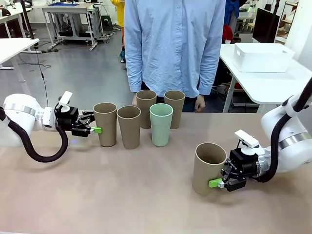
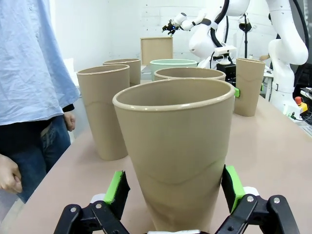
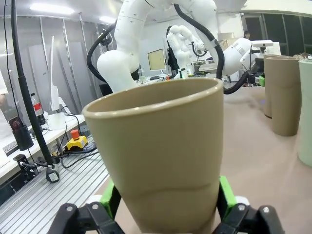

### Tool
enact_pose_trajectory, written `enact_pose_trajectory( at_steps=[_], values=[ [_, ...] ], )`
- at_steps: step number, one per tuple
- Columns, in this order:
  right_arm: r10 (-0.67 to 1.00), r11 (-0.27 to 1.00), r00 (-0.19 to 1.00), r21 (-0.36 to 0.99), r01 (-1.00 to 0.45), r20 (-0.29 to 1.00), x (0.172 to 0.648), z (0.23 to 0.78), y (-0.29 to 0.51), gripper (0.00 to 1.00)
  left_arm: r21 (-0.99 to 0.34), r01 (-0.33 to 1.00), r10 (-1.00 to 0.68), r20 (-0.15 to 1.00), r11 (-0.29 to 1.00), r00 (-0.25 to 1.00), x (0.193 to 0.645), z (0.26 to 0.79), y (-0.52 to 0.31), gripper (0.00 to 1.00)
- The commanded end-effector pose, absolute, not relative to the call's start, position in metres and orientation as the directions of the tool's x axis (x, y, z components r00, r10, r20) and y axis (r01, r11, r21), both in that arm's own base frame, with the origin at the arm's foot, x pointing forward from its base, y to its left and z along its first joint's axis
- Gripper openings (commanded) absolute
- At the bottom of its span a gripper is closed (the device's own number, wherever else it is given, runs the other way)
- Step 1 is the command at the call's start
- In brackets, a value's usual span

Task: Stack the cups and store them in the basket.
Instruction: Pick up two Reusable plastic cups , one in each hand.

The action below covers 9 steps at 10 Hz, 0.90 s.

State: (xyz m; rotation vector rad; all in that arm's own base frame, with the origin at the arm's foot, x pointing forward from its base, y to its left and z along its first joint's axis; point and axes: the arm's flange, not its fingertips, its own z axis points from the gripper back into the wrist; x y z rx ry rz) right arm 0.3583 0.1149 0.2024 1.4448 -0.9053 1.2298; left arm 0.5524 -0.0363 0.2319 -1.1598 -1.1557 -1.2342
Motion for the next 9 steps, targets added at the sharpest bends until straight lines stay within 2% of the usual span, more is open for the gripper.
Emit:
enact_pose_trajectory(
  at_steps=[1, 9],
  values=[
    [0.038, -0.216, 0.181, 0.185, -0.959, 0.983, 0.362, 0.201, 0.124, 1.0, -0.033, 0.999, -0.062, 0.998, -0.013, 0.032, 0.548, 0.23, -0.048, 1.0],
    [0.006, -0.226, 0.221, 0.217, -0.95, 0.975, 0.364, 0.199, 0.128, 1.0, -0.017, 1.0, -0.027, 1.0, -0.024, 0.016, 0.539, 0.227, -0.073, 1.0]
  ],
)
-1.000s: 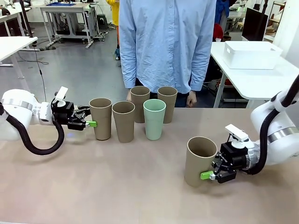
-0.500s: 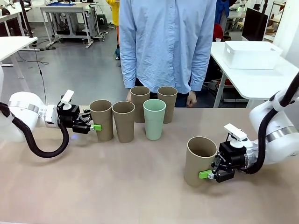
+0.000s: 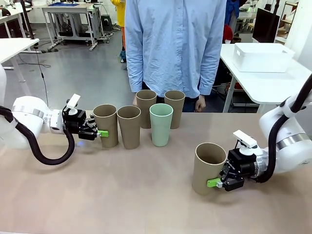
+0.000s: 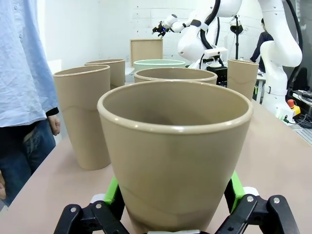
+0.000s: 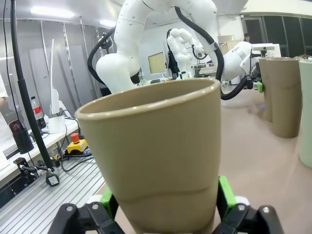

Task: Stack the cups and store them in the basket.
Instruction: Pick up two Reusable plastic cups , one in each hand.

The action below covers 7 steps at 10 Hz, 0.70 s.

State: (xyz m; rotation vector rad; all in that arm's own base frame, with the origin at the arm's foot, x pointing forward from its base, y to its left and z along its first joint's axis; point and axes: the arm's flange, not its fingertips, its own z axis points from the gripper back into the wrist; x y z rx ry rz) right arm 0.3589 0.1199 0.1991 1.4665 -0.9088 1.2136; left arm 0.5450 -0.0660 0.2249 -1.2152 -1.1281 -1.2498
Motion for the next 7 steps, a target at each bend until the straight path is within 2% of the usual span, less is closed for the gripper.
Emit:
enact_pose_trajectory(
  at_steps=[1, 7],
  values=[
    [0.001, -0.225, 0.225, 0.22, -0.949, 0.974, 0.3635, 0.1989, 0.1276, 1.0, -0.019, 0.999, -0.027, 0.999, -0.029, 0.018, 0.5386, 0.2263, -0.075, 1.0],
    [-0.021, -0.223, 0.223, 0.213, -0.951, 0.975, 0.3652, 0.2014, 0.1273, 1.0, -0.024, 0.999, 0.0, 1.0, -0.035, 0.024, 0.54, 0.2248, -0.0781, 1.0]
  ],
)
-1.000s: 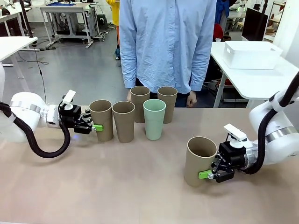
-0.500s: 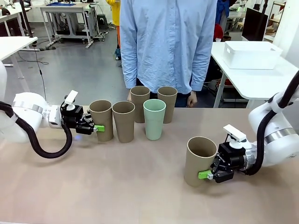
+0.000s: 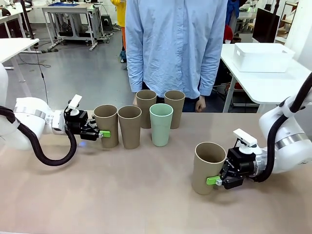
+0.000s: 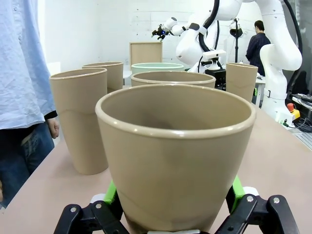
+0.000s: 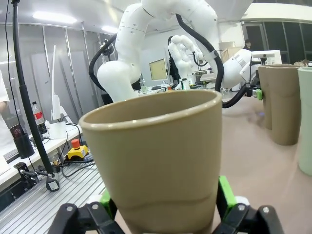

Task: Stack the cups and store them in the basket.
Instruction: Pick up two Reusable plastic cups , one in each hand.

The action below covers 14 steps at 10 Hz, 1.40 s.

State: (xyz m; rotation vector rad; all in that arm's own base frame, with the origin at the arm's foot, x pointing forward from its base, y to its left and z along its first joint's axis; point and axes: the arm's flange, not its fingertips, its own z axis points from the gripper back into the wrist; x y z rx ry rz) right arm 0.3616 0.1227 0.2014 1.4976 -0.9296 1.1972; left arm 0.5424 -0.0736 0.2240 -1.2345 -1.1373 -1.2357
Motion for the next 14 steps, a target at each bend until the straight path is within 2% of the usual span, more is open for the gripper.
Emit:
enact_pose_trajectory(
  at_steps=[1, 2, 3, 4, 5, 6, 7, 8, 9, 10, 11, 14],
  values=[
    [-0.017, -0.221, 0.223, 0.214, -0.951, 0.975, 0.366, 0.201, 0.128, 1.0, -0.025, 0.999, 0.001, 1.0, -0.032, 0.025, 0.54, 0.225, -0.078, 1.0],
    [-0.012, -0.215, 0.22, 0.213, -0.953, 0.975, 0.366, 0.201, 0.128, 1.0, -0.025, 0.999, 0.001, 1.0, -0.031, 0.025, 0.54, 0.224, -0.078, 1.0],
    [-0.002, -0.21, 0.211, 0.206, -0.956, 0.977, 0.366, 0.201, 0.128, 0.81, -0.024, 0.999, 0.0, 1.0, -0.034, 0.024, 0.54, 0.224, -0.078, 0.92],
    [0.006, -0.215, 0.212, 0.208, -0.954, 0.977, 0.366, 0.201, 0.128, 0.8, -0.028, 0.999, -0.003, 1.0, -0.035, 0.028, 0.54, 0.223, -0.077, 0.81],
    [0.009, -0.22, 0.211, 0.208, -0.953, 0.977, 0.366, 0.202, 0.128, 0.61, -0.028, 0.999, -0.002, 1.0, -0.036, 0.028, 0.54, 0.223, -0.077, 0.72],
    [0.013, -0.222, 0.208, 0.205, -0.953, 0.978, 0.366, 0.202, 0.128, 0.6, -0.027, 0.999, 0.001, 1.0, -0.042, 0.027, 0.541, 0.223, -0.076, 0.62],
    [0.01, -0.222, 0.198, 0.196, -0.955, 0.98, 0.367, 0.202, 0.127, 0.41, -0.015, 0.999, 0.014, 1.0, -0.041, 0.015, 0.541, 0.224, -0.075, 0.53],
    [0.0, -0.221, 0.158, 0.154, -0.963, 0.987, 0.367, 0.203, 0.126, 0.4, -0.006, 1.0, 0.061, 0.998, -0.021, 0.007, 0.542, 0.225, -0.072, 0.43],
    [0.008, -0.237, 0.22, 0.216, -0.947, 0.975, 0.364, 0.202, 0.123, 0.4, -0.034, 0.998, -0.026, 0.999, -0.048, 0.032, 0.542, 0.224, -0.074, 0.43],
    [0.008, -0.237, 0.22, 0.216, -0.947, 0.975, 0.364, 0.202, 0.123, 0.4, -0.034, 0.998, -0.026, 0.999, -0.048, 0.032, 0.542, 0.224, -0.074, 0.43],
    [0.008, -0.236, 0.213, 0.209, -0.949, 0.977, 0.365, 0.202, 0.122, 0.86, -0.031, 0.999, -0.009, 0.999, -0.041, 0.031, 0.542, 0.223, -0.073, 0.85],
    [-0.121, -0.08, 0.129, 0.12, -0.99, 0.984, 0.363, 0.255, 0.12, 0.86, -0.002, 1.0, 0.001, 1.0, 0.009, 0.002, 0.506, 0.27, -0.048, 0.85]
  ],
)
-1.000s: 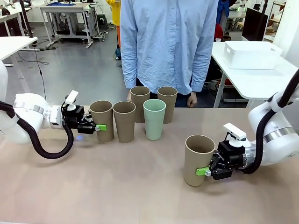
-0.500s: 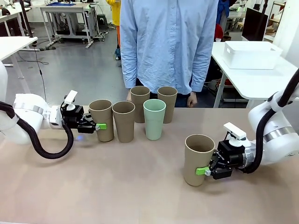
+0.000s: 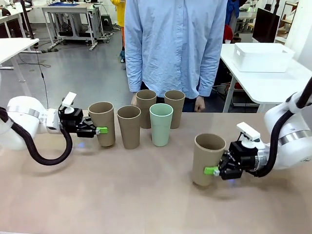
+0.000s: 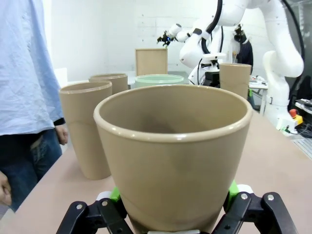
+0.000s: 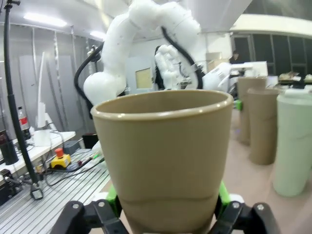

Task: Stack the cups and store them in the basket.
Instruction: Pick up two Reusable plastic cups , one in each hand.

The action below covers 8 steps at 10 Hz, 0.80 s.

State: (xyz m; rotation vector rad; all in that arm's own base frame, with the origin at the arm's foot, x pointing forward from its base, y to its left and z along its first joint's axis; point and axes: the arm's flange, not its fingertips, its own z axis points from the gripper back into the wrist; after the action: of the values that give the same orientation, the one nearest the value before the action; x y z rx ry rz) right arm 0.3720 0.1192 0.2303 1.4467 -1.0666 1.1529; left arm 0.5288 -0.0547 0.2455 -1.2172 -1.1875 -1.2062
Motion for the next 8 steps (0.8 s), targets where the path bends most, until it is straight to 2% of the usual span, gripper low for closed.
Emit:
enact_pose_trajectory(
  at_steps=[1, 4, 8],
  values=[
    [-0.132, -0.035, 0.111, 0.107, -0.994, 0.985, 0.362, 0.273, 0.117, 0.86, -0.006, 1.0, 0.012, 1.0, 0.015, 0.006, 0.49, 0.286, -0.039, 0.85],
    [-0.157, 0.021, 0.135, 0.14, -0.99, 0.978, 0.36, 0.312, 0.091, 0.86, -0.036, 0.999, 0.016, 0.999, -0.028, 0.037, 0.437, 0.312, -0.022, 0.85],
    [-0.126, 0.012, 0.194, 0.197, -0.98, 0.973, 0.344, 0.333, 0.052, 0.86, -0.037, 0.999, -0.033, 0.999, -0.019, 0.036, 0.387, 0.308, -0.022, 0.85]
  ],
)
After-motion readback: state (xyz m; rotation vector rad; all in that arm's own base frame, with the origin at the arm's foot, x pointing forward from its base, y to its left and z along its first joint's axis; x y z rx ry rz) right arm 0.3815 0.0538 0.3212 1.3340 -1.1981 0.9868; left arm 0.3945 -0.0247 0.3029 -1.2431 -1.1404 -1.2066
